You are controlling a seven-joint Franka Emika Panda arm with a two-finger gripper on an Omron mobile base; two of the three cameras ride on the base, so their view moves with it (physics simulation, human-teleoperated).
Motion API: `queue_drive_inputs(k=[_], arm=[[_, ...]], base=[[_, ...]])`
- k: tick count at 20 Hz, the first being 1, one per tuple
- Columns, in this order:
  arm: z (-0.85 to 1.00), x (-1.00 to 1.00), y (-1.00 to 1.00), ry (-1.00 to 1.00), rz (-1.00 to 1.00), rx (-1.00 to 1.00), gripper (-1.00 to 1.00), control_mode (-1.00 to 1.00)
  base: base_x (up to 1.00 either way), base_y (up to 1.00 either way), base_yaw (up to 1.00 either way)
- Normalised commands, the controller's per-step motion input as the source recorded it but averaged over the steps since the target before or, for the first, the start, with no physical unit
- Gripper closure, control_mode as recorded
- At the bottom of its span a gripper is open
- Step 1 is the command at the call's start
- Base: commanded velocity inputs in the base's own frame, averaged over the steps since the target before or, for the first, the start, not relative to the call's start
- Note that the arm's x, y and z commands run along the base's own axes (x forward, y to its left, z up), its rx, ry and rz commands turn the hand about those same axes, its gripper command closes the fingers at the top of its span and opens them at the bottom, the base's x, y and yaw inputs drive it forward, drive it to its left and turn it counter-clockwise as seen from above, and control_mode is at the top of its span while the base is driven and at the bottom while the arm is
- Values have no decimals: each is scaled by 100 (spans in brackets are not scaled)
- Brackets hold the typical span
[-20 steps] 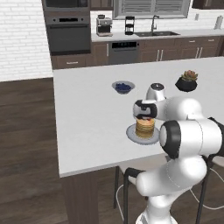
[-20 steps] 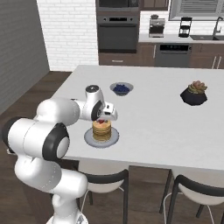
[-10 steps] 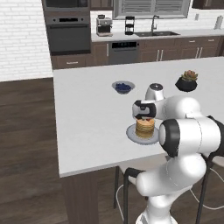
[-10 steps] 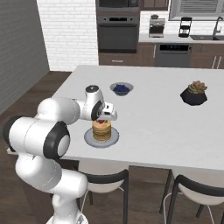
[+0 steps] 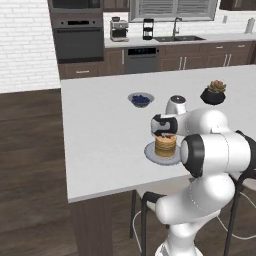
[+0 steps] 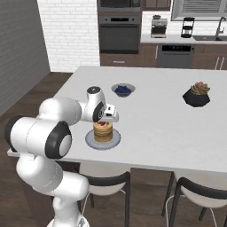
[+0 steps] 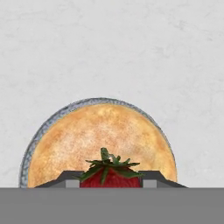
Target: Take the strawberry from the fridge and place it on top of the pancake, located on the dining counter.
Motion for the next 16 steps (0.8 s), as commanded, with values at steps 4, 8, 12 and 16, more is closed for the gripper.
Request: queue_drive_inputs(k=[4, 8, 12, 16], arm=[[-3, -1, 0, 0, 0, 0, -100, -100], [0, -3, 0, 0, 0, 0, -100, -100], [0, -3, 0, 0, 0, 0, -100, -100], [0, 0, 0, -1, 0, 0, -100, -100]], base=[[0, 0, 0], [0, 0, 0], [0, 0, 0], [0, 0, 0]])
